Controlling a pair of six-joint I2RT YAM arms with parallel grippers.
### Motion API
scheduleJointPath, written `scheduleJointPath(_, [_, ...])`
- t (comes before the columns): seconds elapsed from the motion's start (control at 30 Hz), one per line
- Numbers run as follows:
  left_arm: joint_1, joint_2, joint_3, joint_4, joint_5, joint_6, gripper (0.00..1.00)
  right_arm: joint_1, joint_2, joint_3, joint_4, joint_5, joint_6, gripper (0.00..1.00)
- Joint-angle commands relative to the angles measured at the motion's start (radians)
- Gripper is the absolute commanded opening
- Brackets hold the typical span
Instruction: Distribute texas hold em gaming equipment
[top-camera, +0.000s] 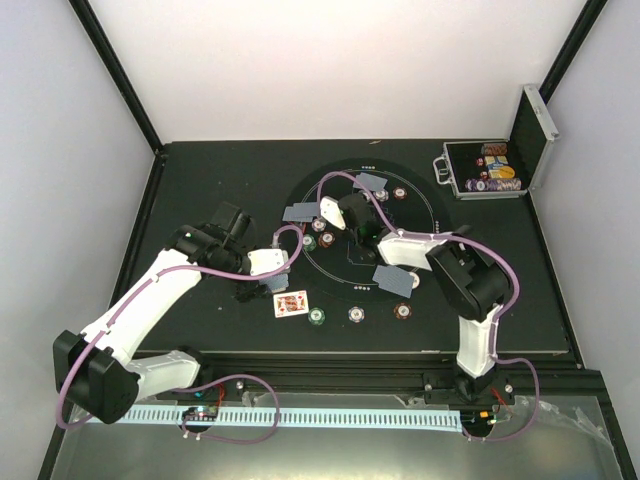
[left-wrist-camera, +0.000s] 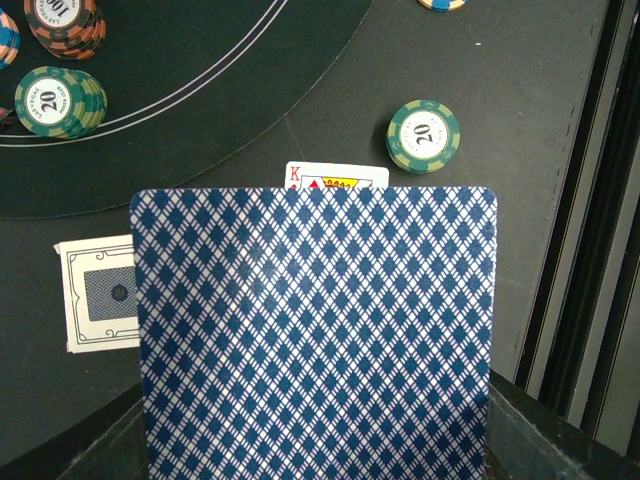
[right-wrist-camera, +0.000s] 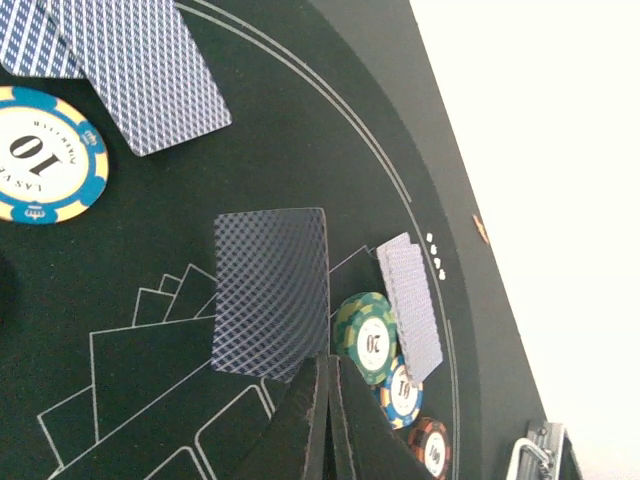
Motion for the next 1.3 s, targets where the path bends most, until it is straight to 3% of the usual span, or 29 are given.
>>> scheduleJointPath(0.0, [0.003, -0.019, 0.015, 0.000, -0.014, 0.010, 0.02, 0.010, -0.061, -0.031, 0.041, -0.025, -0.060, 0.01])
scheduleJointPath(0.27, [0.002, -0.026, -0.002, 0.003, -0.019, 0.009, 0.01, 0.030, -0.057, -0.124, 0.272, 0.076, -0.240, 0.01])
scheduleJointPath(0.6, [0.002, -0.037, -0.015, 0.009, -0.033, 0.019, 0.02, 0.051, -0.013, -0.174, 0.294, 0.125, -0.276, 0.01])
scheduleJointPath(0.67, [0.002, -0.036, -0.014, 0.010, -0.032, 0.019, 0.02, 0.062, -0.014, -0.191, 0.279, 0.127, -0.258, 0.07])
scheduleJointPath(0.8, [0.003, -0.037, -0.009, 0.006, -0.032, 0.019, 0.02, 0.083, -0.031, -0.212, 0.186, 0.113, -0.199, 0.35])
scheduleJointPath(0.87, [0.003, -0.039, -0.010, 0.006, -0.029, 0.019, 0.02, 0.089, -0.051, -0.221, 0.139, 0.109, -0.146, 0.44])
scheduleJointPath(1.03, [0.003, -0.034, -0.011, 0.008, -0.022, 0.015, 0.02, 0.094, -0.150, -0.222, -0.017, 0.082, -0.012, 0.55])
scheduleJointPath(1.13, [0.002, -0.032, -0.011, 0.012, -0.011, 0.010, 0.02, 0.088, -0.205, -0.213, -0.052, 0.117, 0.087, 0.67])
scheduleJointPath(1.27, [0.002, -0.034, -0.007, 0.011, 0.000, 0.005, 0.02, 0.050, -0.275, -0.128, -0.182, 0.113, 0.355, 0.71])
